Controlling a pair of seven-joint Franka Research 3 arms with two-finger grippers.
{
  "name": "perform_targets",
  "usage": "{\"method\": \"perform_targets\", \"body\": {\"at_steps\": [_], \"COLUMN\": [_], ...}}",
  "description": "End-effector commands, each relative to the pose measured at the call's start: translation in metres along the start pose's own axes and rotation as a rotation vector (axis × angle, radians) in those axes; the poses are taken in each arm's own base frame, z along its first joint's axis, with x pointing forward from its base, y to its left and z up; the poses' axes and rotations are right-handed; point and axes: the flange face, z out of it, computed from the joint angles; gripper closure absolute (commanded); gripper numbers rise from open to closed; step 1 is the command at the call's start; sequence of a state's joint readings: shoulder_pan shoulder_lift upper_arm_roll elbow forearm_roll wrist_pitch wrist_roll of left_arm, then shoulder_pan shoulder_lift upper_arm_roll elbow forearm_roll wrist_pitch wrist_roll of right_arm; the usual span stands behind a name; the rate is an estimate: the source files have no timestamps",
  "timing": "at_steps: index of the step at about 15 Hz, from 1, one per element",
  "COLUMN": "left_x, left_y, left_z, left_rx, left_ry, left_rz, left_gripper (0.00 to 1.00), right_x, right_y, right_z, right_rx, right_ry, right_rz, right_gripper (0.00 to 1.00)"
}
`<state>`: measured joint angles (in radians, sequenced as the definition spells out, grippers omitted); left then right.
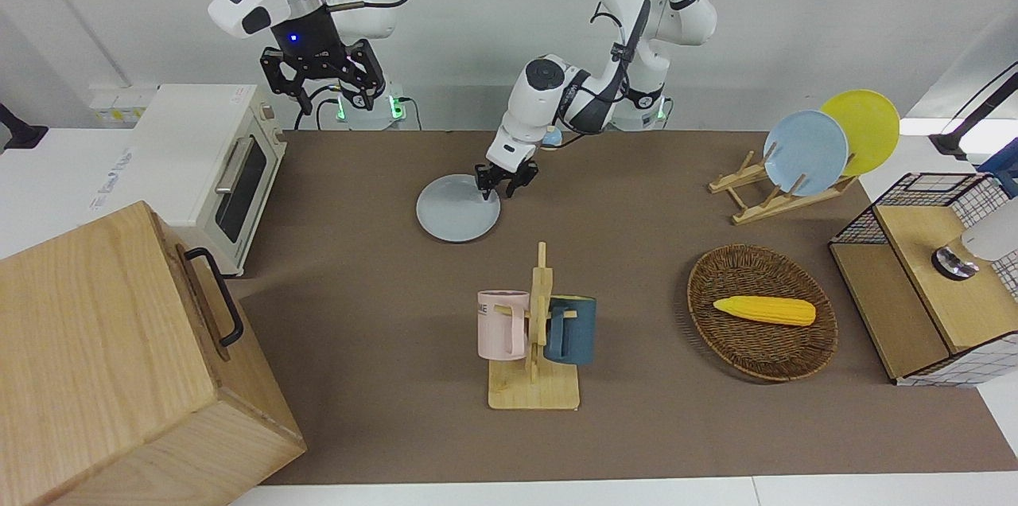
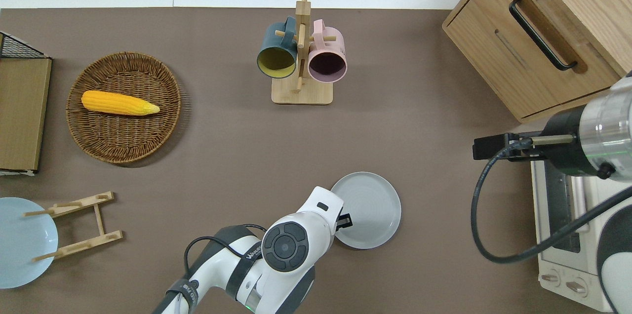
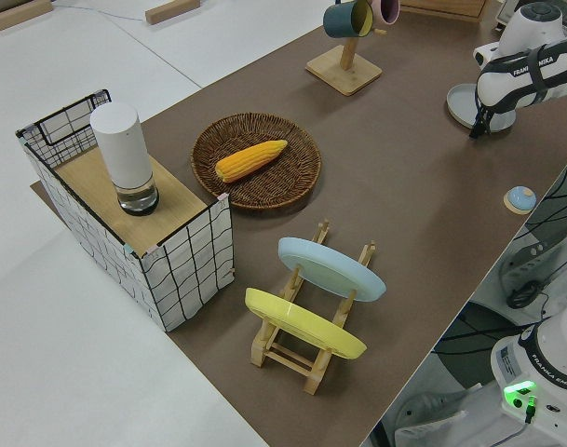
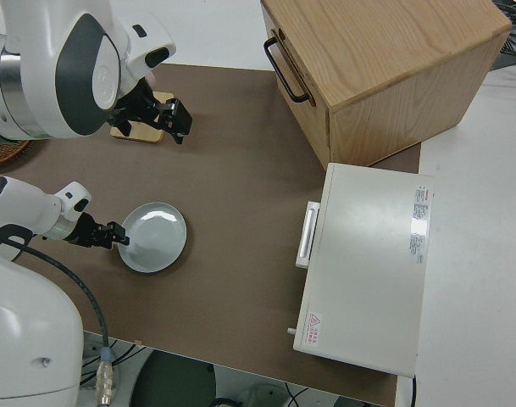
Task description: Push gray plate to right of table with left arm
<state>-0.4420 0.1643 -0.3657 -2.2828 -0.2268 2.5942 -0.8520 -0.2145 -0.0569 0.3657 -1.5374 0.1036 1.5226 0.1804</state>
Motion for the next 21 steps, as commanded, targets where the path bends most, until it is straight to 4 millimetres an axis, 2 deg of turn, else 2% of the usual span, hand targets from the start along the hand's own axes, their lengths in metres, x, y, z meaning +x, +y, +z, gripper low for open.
{"method": "perform_targets", "body": {"at_steps": [1, 6, 7, 9, 14, 16, 21], "left_x": [-0.005, 0.007, 0.019, 0.03, 0.078, 0.091, 0.132], "left_y": [0.001, -0.009, -0.018, -0.027, -0.069, -0.084, -0.142], "left_z": [0.0, -0.02, -0.026, -0.039, -0.086, -0.1, -0.133], "left_rx": [0.066, 0.13, 0.152, 0.173, 0.188, 0.195, 0.233], "left_ry": [-0.005, 0.047, 0.055, 0.066, 0.099, 0.107, 0.094], "left_rz": [0.056, 0.146, 0.165, 0.2, 0.217, 0.221, 0.254], "left_gripper": [0.01, 0.01, 0.01, 0.01, 0.01, 0.01, 0.01], "right_x": [0.001, 0.001, 0.001, 0.001, 0.001, 0.001, 0.001], "right_y": [0.0, 0.0, 0.0, 0.0, 0.0, 0.0, 0.0], "right_z": [-0.003, -0.003, -0.003, -0.003, -0.003, -0.003, -0.003], "right_rx": [0.018, 0.018, 0.018, 0.018, 0.018, 0.018, 0.018], "right_ry": [0.0, 0.0, 0.0, 0.0, 0.0, 0.0, 0.0], "right_rz": [0.003, 0.003, 0.003, 0.003, 0.003, 0.003, 0.003], "right_gripper": [0.005, 0.005, 0.005, 0.005, 0.005, 0.005, 0.005]}}
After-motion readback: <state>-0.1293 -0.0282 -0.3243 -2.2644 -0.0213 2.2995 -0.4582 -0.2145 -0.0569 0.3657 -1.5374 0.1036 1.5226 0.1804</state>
